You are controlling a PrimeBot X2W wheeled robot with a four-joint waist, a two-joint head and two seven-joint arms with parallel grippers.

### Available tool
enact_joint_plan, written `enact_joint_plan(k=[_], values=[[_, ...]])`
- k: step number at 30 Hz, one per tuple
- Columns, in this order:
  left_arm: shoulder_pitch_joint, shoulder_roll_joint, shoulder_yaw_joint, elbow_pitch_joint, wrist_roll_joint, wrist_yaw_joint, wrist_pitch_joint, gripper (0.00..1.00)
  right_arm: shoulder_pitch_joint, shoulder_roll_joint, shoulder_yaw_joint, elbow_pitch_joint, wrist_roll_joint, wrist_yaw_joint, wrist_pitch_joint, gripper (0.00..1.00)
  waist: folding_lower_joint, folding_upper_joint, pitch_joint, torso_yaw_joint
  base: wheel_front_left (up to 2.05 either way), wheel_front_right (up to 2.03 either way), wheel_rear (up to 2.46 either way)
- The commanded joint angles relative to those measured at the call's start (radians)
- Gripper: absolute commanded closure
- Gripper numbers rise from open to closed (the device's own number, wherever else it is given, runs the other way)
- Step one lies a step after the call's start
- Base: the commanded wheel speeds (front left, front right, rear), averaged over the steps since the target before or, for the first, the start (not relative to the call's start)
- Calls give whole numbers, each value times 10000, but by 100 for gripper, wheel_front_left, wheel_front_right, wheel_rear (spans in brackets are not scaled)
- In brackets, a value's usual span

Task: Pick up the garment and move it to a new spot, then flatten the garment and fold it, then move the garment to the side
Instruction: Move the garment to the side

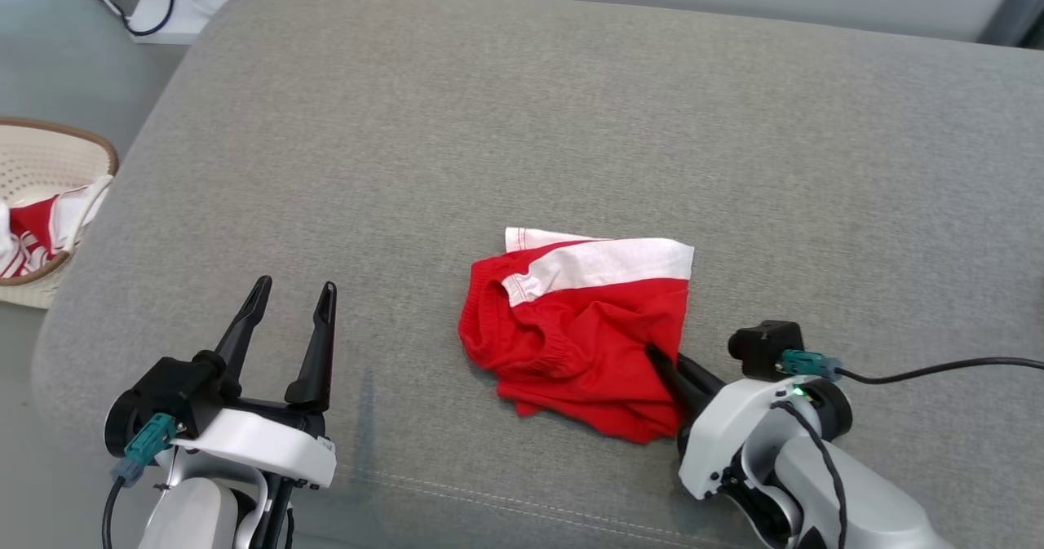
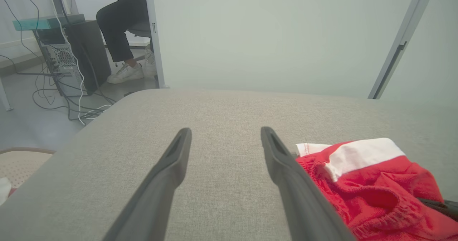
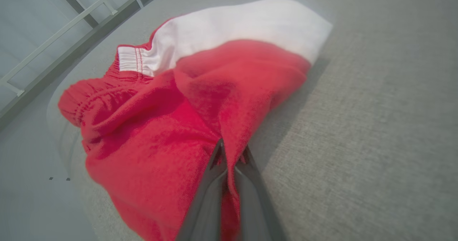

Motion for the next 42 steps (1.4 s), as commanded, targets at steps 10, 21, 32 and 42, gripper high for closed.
enact_joint_plan(k=[10, 21, 32, 42], values=[[-624, 403, 172, -361, -53, -114, -130, 0, 332, -672, -674, -214, -106, 42, -683, 100, 0, -1, 192, -1420, 0, 0, 0], [-1006, 950, -73, -539, -20, -140, 58, 0, 1259, -725, -2473, -1222, -1270, 42, -712, 100, 0, -1, 607, -4059, 0, 0, 0], [-1109, 1219, -88, -1105, -2, 3, 407, 0, 1171, -837, -2987, -2018, -2331, 42, -714, 100, 0, -1, 1039, -5187, 0, 0, 0], [-1327, 1272, -179, -1308, -82, 31, 491, 0, -704, -2515, -2243, -4068, -2765, 42, 304, 100, 0, -1, 1375, -5207, 0, 0, 0]])
